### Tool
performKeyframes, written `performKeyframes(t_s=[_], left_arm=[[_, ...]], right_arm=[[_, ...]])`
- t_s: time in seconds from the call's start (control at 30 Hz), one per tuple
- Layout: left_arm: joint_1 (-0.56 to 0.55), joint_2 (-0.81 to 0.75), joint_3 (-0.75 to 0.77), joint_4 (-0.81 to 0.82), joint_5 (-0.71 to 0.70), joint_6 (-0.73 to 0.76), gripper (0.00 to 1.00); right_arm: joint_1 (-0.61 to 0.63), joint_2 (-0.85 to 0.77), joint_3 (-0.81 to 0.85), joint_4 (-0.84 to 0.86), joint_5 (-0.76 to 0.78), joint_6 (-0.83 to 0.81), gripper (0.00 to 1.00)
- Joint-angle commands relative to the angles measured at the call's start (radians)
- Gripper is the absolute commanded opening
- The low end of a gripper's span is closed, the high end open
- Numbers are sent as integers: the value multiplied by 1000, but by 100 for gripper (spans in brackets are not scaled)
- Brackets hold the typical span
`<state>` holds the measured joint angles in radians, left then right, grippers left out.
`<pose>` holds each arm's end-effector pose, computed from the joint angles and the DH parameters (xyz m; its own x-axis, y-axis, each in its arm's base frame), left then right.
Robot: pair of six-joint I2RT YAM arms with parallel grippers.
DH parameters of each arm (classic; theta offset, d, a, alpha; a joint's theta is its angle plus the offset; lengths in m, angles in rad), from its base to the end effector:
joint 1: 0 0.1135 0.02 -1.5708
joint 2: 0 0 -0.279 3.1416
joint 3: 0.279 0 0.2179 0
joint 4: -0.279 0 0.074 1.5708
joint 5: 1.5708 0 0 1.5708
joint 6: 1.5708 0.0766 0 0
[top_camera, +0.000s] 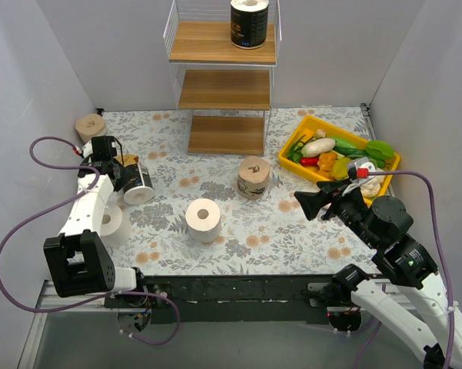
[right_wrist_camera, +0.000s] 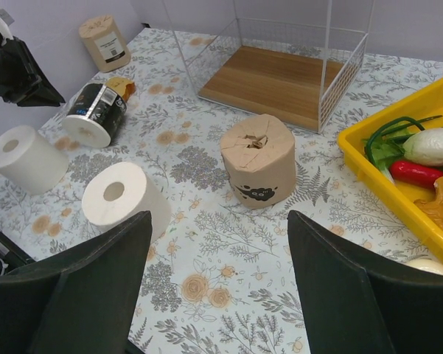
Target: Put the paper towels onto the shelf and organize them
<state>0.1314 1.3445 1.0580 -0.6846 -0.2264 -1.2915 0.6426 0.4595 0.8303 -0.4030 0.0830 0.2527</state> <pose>0.2547 0.0510 0.2610 0.0178 -0.9425 -0.3337 -0.8565 0.1578 -0.4914 0.0788 0.0511 0.3642 -0.1577 0.1932 -0.9684 -0.5076 0.8254 0.2473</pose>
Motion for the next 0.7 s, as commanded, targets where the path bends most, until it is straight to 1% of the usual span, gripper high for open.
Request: performKeyframes(t_s=[0.0,0.1,0.2,0.23,0.3,0.4,0.53,0.6,0.67], left_arm=[[2,-18,-41,69,57,15,16],[2,-22,-98,105,85,15,16],[2,-2,-125,93,76,-5,14],[2,2,-130,91,79,-11,12],[2,-7,-159,100,107,-28,10],[2,-70,-217,111,157,-70,10],[-3,-168,-286,115,225,-113,13],[-1,-209,-314,115,307,-133,14],[-4,-232,-360,108,326,-163,14]], right_arm=[[2,-9,12,46,11,-23,81],[2,-2,10,46,15,-27,82],[2,1,9,44,15,-30,81],[2,-1,9,43,15,-32,81],[3,-2,6,44,18,-33,81],[2,-5,1,49,17,-30,82],[2,-7,-13,58,12,-23,82],[2,-2,-14,59,-11,-23,82],[0,2,-7,55,-29,-26,82]])
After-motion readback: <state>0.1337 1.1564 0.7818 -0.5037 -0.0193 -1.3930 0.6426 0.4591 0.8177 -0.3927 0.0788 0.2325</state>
